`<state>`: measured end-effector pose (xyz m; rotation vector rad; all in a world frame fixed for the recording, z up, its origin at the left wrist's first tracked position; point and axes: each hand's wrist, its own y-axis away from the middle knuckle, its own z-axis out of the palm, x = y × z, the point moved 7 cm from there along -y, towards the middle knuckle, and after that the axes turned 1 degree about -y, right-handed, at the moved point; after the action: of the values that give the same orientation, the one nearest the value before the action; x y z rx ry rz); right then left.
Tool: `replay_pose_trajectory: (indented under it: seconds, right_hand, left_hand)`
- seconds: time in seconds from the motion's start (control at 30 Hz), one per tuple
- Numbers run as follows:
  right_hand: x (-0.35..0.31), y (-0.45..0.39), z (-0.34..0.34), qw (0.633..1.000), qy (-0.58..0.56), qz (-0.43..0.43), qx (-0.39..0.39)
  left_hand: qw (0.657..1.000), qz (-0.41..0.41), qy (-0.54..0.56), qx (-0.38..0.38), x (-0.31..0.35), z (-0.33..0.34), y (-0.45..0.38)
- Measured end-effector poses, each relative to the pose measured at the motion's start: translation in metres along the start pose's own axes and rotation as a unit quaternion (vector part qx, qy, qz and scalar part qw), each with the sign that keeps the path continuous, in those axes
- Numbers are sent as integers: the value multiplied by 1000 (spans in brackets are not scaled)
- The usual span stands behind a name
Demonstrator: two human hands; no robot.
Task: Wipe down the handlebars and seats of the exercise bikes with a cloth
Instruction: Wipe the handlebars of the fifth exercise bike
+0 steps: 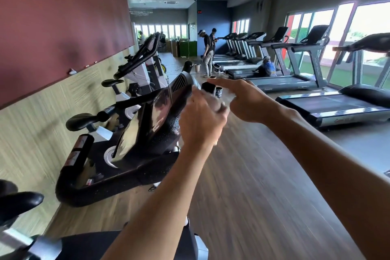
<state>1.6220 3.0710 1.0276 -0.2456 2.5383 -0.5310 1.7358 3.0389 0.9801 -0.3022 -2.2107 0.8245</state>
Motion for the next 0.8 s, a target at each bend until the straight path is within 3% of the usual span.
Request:
replay_pose_trajectory:
  seconds: [0.23, 0.47, 0.8]
  right_hand:
    - [11, -6, 2, 998, -64, -15, 5]
    - [18, -8, 2, 998, -34, -49, 30]
    - [27, -37, -10, 984, -73, -146, -72]
  left_hand:
    - [999, 8, 23, 30, 10, 0, -10]
    - [986, 76, -144, 28, -32, 0, 69]
    - [990, -86, -32, 111, 11, -5, 2]
